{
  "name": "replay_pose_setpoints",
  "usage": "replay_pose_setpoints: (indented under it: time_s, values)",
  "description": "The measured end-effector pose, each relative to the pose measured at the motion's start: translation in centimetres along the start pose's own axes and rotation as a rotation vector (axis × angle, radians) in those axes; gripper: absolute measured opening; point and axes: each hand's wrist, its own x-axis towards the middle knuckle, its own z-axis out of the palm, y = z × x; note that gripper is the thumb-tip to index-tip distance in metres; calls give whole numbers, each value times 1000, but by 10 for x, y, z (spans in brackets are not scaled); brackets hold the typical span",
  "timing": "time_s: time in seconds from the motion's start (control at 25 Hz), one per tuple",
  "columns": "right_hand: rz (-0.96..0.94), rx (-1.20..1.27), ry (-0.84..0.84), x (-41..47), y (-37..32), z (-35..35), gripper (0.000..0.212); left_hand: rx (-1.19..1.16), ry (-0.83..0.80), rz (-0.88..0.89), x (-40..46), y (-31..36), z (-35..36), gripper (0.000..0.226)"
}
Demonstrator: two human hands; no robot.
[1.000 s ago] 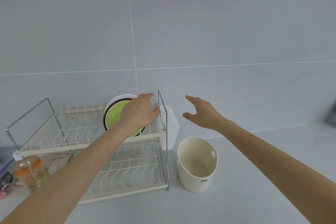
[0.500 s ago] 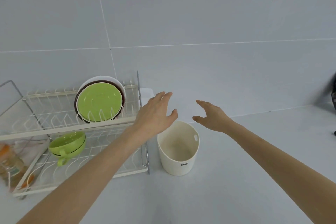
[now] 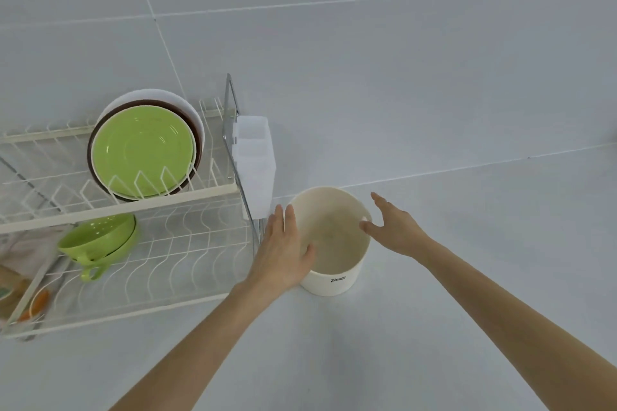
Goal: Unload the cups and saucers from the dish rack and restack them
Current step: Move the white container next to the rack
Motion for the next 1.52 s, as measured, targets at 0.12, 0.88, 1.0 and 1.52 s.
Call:
replay_pose_setpoints:
  time_s: [0.12, 0.88, 1.0, 1.52]
  values:
    - [64, 120, -13, 12, 12, 13, 70, -152, -15, -82, 8, -13, 18, 81]
    - [135, 320, 149, -66, 10, 56, 36, -669, 140, -218, -71, -13, 28, 59]
    - [114, 321, 165, -94, -5, 70, 38, -748, 181, -251, -103, -25, 24, 57]
    - [9, 367, 37, -129, -95, 153, 11, -776, 377, -375, -171, -123, -27, 51]
